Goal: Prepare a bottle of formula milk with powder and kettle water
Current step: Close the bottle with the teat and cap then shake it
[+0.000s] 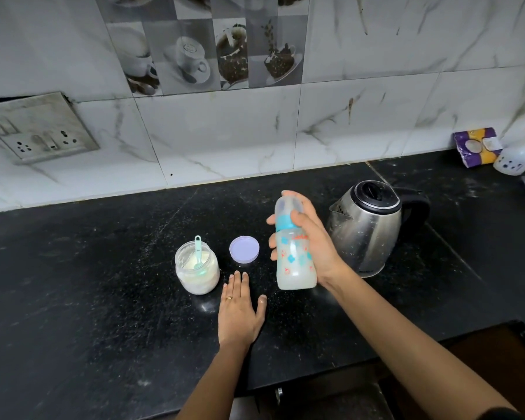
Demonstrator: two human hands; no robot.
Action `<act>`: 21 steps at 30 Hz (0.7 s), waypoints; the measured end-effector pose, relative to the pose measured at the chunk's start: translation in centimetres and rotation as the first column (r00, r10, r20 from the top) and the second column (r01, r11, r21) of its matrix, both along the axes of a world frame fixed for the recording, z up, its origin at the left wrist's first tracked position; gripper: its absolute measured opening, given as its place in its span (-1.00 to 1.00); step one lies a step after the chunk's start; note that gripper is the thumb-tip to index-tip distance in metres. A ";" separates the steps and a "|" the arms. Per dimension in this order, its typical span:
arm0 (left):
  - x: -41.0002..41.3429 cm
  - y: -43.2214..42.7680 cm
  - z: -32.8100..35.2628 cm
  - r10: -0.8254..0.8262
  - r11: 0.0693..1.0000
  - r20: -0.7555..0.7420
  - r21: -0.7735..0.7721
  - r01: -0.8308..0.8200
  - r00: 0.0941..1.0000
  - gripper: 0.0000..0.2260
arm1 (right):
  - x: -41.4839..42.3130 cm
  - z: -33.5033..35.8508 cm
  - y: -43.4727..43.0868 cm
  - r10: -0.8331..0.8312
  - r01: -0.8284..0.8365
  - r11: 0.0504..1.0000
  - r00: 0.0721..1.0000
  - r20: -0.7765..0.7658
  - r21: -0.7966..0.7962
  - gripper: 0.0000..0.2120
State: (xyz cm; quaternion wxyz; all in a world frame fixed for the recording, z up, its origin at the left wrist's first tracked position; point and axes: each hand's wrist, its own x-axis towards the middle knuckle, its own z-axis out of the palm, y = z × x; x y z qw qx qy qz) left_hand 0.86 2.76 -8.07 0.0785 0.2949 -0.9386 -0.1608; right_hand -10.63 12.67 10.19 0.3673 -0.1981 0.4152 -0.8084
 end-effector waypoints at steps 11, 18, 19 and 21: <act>0.0 0.0 0.1 -0.001 1.000 -0.010 0.005 0.001 1.000 -0.25 | -0.7 0.2 -0.7 -0.040 0.063 0.995 0.958 0.285 -0.075 -0.50; 0.0 0.0 0.1 -0.001 1.000 -0.017 0.008 0.001 1.000 -0.28 | -1.1 1.6 -0.4 0.150 -0.120 0.981 0.968 0.203 -0.156 -0.54; 0.0 0.0 0.1 -0.002 1.000 -0.019 0.010 0.002 1.000 -0.27 | -1.3 1.7 -0.5 0.164 -0.118 0.973 0.959 0.233 -0.196 -0.49; 0.1 0.0 0.0 -0.004 1.000 -0.021 0.012 0.004 1.000 -0.26 | -1.4 1.9 -0.7 0.154 -0.096 0.970 0.954 0.258 -0.224 -0.45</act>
